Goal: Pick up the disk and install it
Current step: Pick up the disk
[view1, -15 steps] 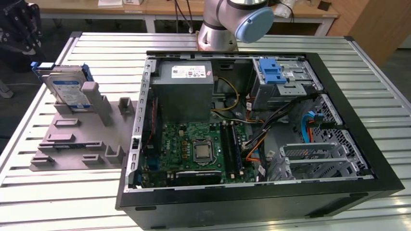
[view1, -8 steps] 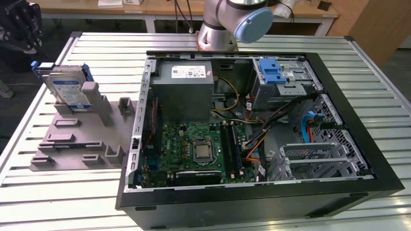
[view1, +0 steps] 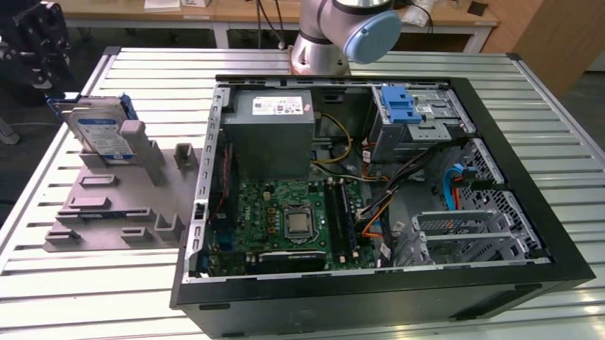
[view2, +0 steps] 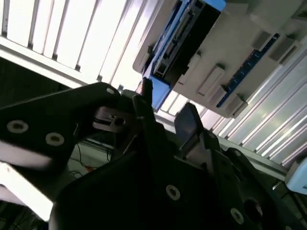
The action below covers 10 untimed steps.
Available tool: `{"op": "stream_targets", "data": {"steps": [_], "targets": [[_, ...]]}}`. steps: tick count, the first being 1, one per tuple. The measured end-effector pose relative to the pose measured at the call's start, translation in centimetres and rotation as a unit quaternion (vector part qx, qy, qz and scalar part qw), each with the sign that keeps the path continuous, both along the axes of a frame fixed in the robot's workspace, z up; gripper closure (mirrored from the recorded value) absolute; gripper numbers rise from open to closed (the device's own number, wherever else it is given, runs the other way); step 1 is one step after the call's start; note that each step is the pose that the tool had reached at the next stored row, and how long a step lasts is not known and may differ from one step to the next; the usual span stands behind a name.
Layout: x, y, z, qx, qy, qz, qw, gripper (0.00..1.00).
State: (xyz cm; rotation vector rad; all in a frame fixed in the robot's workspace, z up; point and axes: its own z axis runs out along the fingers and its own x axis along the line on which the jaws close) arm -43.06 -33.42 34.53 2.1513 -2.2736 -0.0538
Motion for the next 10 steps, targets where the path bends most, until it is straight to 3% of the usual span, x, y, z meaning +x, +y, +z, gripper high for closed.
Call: {"op": "stream_targets", "data": {"steps": [6,10], "targets": [[-0.59,0.03,-0.98,0.0,-0.0028,0.0,1.0,0.36],[-0.69,0.05,-1.58,0.0,-0.0034,0.0,1.0,0.36]]}}
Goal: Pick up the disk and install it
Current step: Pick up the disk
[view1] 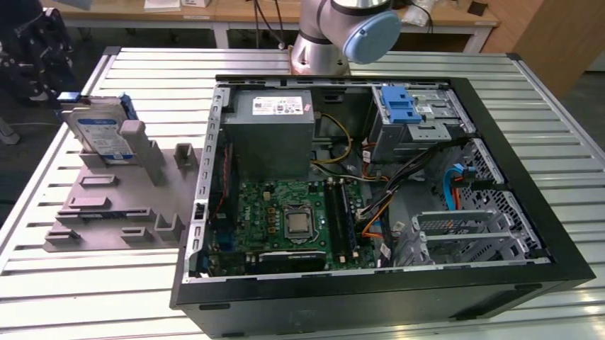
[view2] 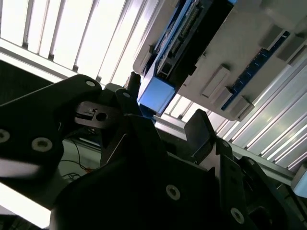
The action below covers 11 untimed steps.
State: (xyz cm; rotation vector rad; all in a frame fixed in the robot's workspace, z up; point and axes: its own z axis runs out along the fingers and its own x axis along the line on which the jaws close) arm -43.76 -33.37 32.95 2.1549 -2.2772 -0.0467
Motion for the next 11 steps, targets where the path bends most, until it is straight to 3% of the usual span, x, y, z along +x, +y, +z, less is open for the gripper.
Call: {"op": "stream_targets", "data": {"steps": [7,11], "targets": [[0.0,0.13,-1.17,0.0,-0.0002,0.009,1.0,0.36],[0.0,0.13,-1.19,-0.0001,-0.0006,0.01,0.9999,0.36]]}}
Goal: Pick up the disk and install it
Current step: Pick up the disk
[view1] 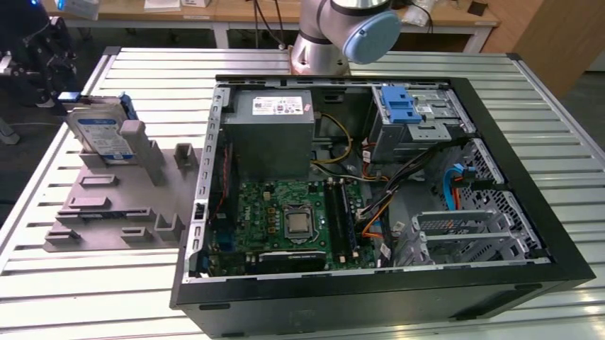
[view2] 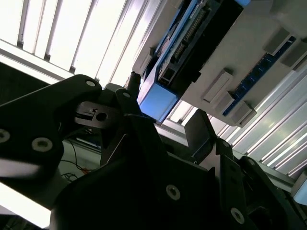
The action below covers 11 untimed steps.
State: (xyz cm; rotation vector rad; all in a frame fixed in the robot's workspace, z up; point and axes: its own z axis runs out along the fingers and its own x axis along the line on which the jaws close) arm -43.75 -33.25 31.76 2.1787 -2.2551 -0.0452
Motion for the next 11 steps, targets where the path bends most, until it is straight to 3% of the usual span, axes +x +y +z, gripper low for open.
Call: {"op": "stream_targets", "data": {"steps": [10,11], "targets": [[0.0,0.37,-1.19,0.0,0.0,0.0,1.0,0.37],[0.0,0.42,-1.25,0.0,0.0,0.0,1.0,0.44]]}}
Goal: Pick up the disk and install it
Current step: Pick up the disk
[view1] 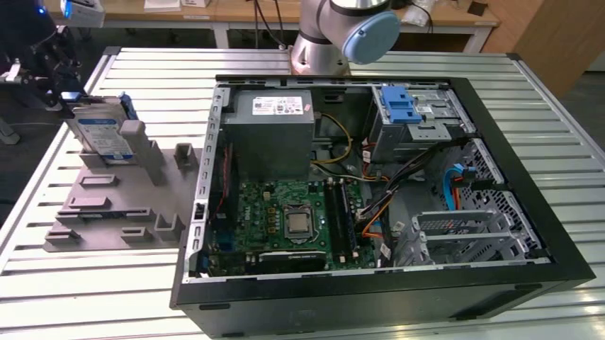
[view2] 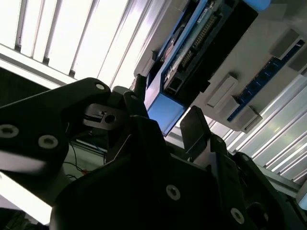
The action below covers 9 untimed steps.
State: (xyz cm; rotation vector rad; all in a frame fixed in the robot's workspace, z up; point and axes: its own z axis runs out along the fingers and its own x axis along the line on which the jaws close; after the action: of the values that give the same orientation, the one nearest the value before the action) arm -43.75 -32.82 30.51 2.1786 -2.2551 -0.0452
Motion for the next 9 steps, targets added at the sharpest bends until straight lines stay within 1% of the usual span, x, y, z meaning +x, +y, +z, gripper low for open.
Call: {"op": "stream_targets", "data": {"steps": [5,6,9], "targets": [[-0.01,0.06,-0.37,0.0,-0.0001,0.0,1.0,0.45],[-0.01,0.07,-0.46,0.0,-0.0001,0.0,1.0,0.52],[-0.02,0.06,-0.74,0.0,-0.0001,0.0,1.0,0.52]]}}
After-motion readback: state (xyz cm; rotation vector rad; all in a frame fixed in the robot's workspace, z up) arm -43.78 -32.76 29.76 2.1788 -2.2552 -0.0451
